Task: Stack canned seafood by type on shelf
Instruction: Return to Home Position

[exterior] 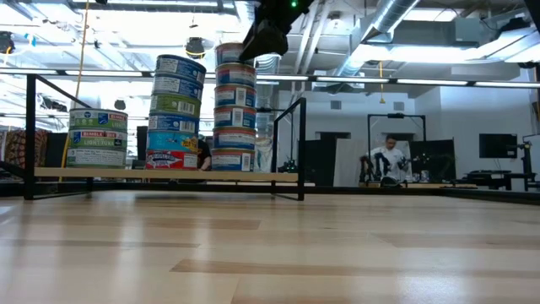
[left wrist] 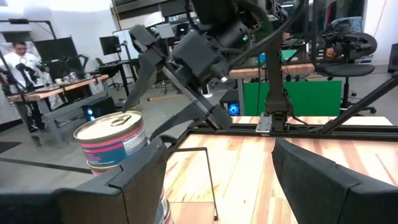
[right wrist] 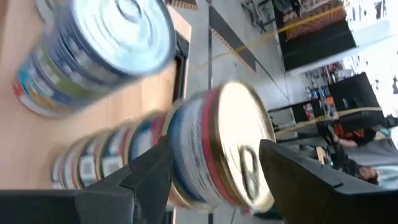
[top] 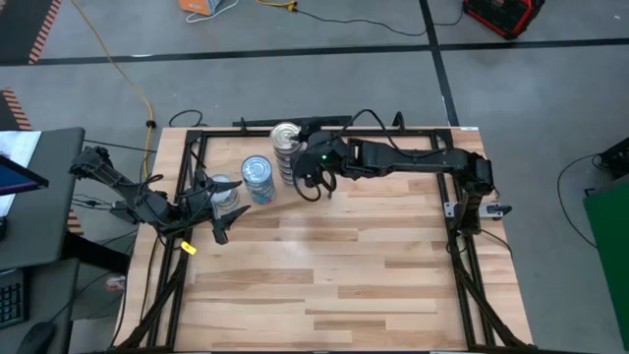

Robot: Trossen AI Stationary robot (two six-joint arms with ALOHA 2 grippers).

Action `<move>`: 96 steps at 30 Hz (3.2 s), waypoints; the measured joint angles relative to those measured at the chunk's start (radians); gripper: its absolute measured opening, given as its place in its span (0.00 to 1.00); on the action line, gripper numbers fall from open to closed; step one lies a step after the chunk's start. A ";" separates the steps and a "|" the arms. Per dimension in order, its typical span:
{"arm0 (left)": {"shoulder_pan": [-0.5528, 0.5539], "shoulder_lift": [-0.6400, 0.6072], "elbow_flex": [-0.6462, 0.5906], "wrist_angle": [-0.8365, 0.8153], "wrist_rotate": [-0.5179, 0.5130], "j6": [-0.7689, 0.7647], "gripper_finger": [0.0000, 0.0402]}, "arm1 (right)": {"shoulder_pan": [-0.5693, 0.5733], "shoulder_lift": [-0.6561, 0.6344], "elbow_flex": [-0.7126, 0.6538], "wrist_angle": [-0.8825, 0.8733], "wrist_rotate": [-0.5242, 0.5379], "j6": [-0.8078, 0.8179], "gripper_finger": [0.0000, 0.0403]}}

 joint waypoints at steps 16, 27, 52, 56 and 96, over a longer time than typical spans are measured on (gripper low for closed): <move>-0.074 -0.042 0.000 -0.010 0.049 0.060 0.69 | 0.046 -0.180 -0.031 -0.210 -0.179 0.315 0.69; -0.124 -0.055 0.000 -0.062 0.056 0.159 0.69 | 0.086 -0.478 -0.446 -0.097 -0.189 0.631 0.69; -0.123 -0.238 -0.310 0.055 0.424 -0.263 0.69 | 0.253 -1.063 -1.351 0.576 -0.126 0.925 0.69; -0.123 -0.356 -0.368 0.060 0.441 -0.244 0.69 | 0.257 -1.128 -1.401 0.576 -0.125 0.955 0.69; -0.123 -0.606 -0.604 0.008 0.781 -0.298 0.69 | 0.348 -1.845 -1.658 0.315 -0.109 0.948 0.69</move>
